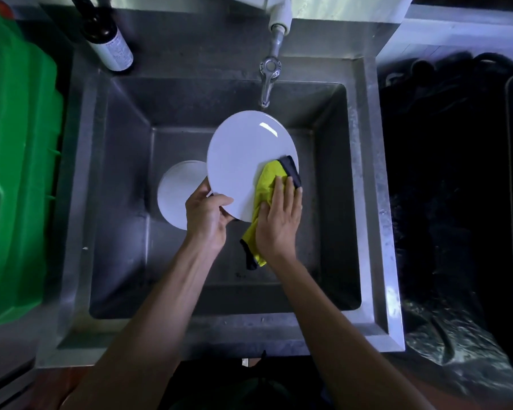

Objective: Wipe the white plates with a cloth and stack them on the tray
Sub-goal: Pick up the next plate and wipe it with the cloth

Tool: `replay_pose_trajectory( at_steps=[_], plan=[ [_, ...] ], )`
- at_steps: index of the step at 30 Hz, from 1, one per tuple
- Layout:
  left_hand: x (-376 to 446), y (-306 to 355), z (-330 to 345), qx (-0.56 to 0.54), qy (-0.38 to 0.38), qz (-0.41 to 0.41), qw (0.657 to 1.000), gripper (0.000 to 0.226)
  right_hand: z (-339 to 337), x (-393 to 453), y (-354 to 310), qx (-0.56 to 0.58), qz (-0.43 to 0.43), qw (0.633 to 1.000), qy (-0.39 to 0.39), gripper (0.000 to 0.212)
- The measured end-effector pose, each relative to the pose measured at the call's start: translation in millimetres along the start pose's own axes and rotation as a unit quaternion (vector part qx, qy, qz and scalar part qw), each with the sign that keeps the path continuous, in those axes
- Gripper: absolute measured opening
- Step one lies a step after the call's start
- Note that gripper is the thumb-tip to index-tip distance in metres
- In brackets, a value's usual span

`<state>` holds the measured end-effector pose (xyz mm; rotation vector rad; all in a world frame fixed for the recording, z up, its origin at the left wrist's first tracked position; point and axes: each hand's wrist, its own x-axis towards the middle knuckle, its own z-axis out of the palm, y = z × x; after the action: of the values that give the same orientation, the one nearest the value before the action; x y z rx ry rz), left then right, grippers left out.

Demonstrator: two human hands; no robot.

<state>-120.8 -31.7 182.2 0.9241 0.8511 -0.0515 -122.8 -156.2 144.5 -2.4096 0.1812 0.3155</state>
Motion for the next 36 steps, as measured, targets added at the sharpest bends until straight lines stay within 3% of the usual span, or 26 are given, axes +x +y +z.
replay_pose_trajectory(
  at_steps=[8, 13, 22, 29, 36],
  plan=[
    [0, -3, 5, -0.010, 0.007, -0.019, 1.000, 0.049, 12, -30, -14, 0.103, 0.022, 0.994, 0.037, 0.059],
    [2, -2, 1, -0.018, -0.018, -0.017, 1.000, 0.046, -9, -16, -5, 0.187, 0.080, 0.978, 0.054, 0.063],
    [7, 7, -25, 0.105, -0.078, -0.032, 0.991, 0.045, -55, 17, 32, 0.187, 0.086, 0.978, 0.026, 0.066],
    [18, 28, -34, 0.259, -0.143, -0.041, 0.954, 0.032, -85, 41, 41, 0.149, 0.031, 0.988, -0.036, 0.060],
    [32, 49, -20, 0.365, -0.214, -0.042, 0.905, 0.042, -100, 59, 38, 0.079, -0.075, 0.993, -0.046, 0.057]
  ],
)
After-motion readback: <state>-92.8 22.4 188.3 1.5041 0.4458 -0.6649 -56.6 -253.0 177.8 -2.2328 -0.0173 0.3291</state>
